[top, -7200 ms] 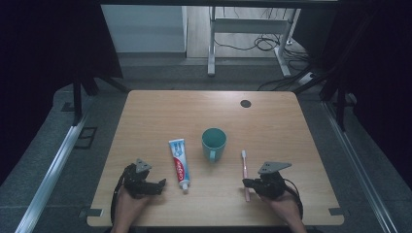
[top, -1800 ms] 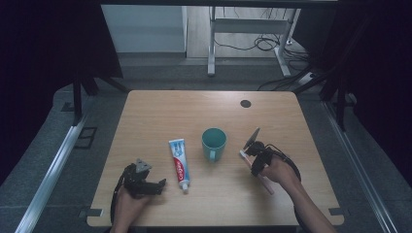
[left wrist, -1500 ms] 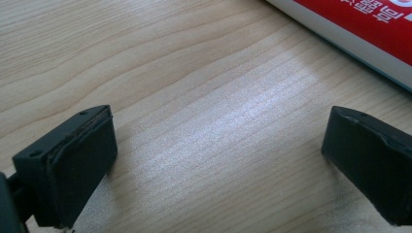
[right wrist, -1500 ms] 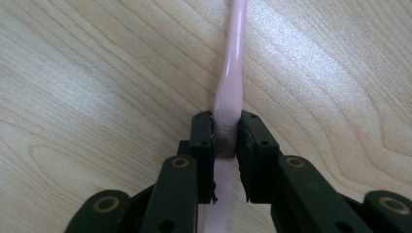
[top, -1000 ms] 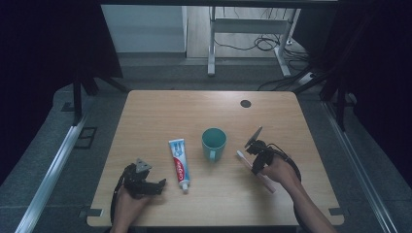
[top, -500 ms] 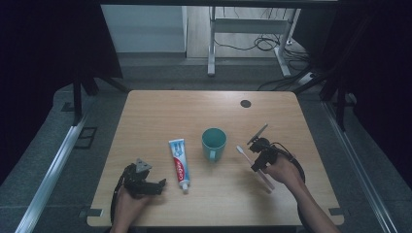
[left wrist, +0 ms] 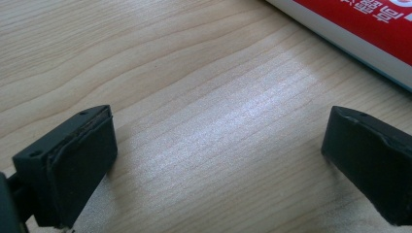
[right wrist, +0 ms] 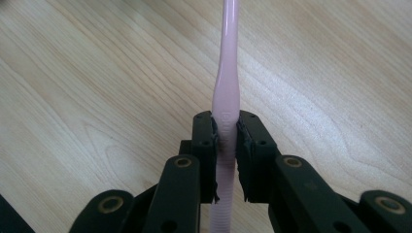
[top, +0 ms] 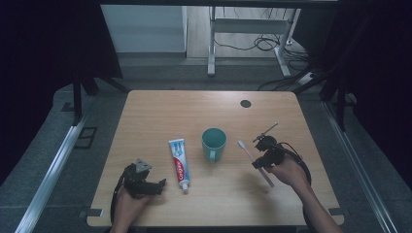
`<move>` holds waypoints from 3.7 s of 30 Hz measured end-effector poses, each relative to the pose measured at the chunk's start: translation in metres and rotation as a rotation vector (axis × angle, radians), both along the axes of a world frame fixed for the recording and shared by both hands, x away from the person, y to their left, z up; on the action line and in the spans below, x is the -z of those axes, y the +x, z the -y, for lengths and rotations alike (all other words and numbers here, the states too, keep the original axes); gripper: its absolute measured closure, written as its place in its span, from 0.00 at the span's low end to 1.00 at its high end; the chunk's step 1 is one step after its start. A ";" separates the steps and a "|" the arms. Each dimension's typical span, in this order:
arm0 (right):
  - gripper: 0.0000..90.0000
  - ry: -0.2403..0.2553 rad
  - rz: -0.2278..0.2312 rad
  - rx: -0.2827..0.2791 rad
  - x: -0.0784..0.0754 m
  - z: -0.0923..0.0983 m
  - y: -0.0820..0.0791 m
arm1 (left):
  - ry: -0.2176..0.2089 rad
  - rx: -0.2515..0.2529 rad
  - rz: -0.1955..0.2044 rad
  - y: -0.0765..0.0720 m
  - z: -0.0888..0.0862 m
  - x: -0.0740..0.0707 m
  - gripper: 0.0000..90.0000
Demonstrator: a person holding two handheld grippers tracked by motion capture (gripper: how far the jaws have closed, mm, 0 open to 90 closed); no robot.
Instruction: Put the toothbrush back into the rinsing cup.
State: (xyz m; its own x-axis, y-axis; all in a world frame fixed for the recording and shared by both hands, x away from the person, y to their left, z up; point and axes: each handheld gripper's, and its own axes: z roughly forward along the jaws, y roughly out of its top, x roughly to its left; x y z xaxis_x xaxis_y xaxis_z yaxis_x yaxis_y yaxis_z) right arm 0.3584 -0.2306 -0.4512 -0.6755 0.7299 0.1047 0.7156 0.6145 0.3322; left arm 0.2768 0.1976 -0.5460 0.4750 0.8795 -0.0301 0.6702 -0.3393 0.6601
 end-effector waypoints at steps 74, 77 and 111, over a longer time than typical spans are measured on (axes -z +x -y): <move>0.87 0.376 0.321 -0.074 -0.063 -0.030 -0.002 | -0.002 -0.001 0.004 0.000 0.000 0.000 0.00; 0.87 0.383 0.329 -0.074 -0.066 -0.033 0.000 | -0.002 -0.001 0.003 0.000 0.000 0.000 0.00; 0.87 0.450 0.408 -0.069 -0.076 -0.074 0.032 | -0.003 0.001 0.004 0.000 0.000 0.000 0.00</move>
